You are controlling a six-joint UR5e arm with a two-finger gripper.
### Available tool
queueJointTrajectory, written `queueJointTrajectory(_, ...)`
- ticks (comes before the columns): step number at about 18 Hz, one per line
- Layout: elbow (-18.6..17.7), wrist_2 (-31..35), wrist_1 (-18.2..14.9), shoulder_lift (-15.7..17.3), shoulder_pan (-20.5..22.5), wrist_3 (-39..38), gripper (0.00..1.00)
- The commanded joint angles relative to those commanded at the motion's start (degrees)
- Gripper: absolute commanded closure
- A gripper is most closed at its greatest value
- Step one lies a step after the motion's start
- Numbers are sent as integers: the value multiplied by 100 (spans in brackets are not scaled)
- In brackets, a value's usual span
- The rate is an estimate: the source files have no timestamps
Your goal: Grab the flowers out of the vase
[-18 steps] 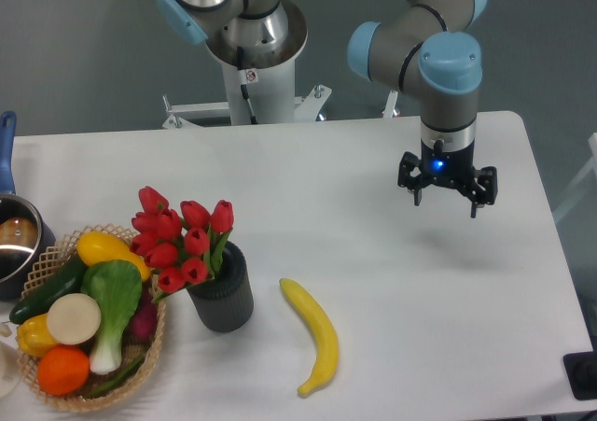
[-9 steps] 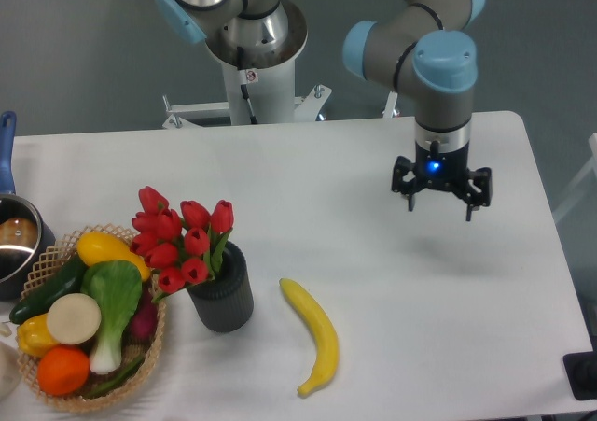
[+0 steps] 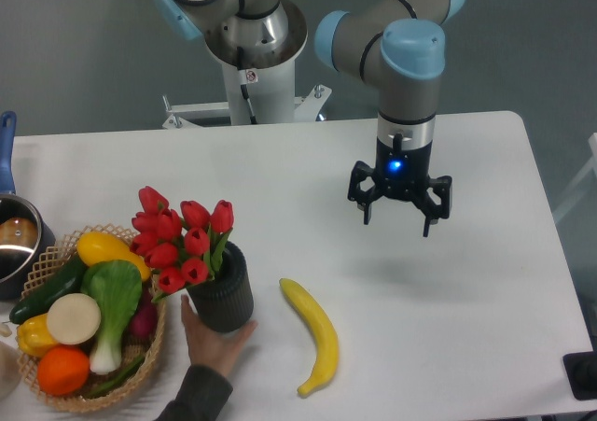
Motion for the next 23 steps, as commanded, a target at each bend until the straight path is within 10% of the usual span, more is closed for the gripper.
queueJointTrajectory(13,-79,-360,9,35,-9,-35,0)
queueJointTrajectory(23,-536,-1257,9,755,-728,-369,0)
